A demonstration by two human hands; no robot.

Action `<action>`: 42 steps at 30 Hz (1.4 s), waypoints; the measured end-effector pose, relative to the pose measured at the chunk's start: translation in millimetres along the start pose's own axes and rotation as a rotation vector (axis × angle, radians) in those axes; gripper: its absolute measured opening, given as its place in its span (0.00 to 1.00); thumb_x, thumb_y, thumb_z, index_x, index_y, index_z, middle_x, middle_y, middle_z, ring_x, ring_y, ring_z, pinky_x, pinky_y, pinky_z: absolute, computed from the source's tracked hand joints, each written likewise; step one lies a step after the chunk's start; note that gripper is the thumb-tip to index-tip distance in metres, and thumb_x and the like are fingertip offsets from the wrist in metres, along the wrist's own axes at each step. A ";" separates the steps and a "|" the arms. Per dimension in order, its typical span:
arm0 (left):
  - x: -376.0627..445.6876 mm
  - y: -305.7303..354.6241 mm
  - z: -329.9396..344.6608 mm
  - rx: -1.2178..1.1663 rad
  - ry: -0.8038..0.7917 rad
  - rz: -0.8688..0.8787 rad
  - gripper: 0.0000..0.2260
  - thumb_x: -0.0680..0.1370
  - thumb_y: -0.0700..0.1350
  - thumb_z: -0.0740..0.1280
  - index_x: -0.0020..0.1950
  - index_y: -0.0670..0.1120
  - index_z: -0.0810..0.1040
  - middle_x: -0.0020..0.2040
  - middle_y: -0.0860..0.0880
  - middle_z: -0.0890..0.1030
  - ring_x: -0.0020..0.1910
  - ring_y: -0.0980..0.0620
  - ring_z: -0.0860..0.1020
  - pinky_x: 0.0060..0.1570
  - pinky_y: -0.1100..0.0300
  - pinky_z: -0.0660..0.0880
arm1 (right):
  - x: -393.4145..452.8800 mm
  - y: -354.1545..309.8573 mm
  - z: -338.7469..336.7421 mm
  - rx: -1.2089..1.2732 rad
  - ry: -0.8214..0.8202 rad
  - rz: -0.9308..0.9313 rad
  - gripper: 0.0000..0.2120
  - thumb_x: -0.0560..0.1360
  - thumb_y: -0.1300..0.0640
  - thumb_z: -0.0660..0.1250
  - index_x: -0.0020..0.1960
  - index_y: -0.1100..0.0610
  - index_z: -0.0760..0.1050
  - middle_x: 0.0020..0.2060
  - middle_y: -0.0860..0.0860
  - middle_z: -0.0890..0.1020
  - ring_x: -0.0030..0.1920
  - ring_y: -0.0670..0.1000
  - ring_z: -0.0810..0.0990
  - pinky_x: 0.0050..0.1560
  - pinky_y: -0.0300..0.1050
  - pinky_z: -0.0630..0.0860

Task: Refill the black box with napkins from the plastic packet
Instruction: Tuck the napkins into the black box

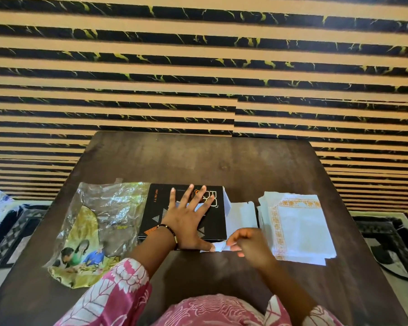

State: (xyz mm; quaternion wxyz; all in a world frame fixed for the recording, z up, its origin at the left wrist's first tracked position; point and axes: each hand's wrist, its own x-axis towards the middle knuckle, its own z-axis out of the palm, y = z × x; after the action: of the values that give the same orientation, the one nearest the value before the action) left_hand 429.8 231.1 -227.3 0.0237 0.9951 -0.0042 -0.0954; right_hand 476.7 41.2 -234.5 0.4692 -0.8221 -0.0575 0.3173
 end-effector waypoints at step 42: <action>3.5 -1.3 2.9 -0.008 -0.002 -0.003 0.54 0.54 0.81 0.49 0.73 0.58 0.37 0.72 0.54 0.31 0.71 0.50 0.30 0.68 0.33 0.32 | 39.9 -3.1 -55.9 -0.288 0.290 -0.253 0.26 0.74 0.60 0.64 0.70 0.52 0.63 0.70 0.51 0.69 0.69 0.53 0.67 0.65 0.43 0.65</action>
State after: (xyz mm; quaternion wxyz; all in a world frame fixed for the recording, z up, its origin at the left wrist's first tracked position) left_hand 432.7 232.2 -230.9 0.0274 0.9950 -0.0024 -0.0964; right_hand 541.1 17.4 -230.6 0.3864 -0.9038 -0.1369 0.1230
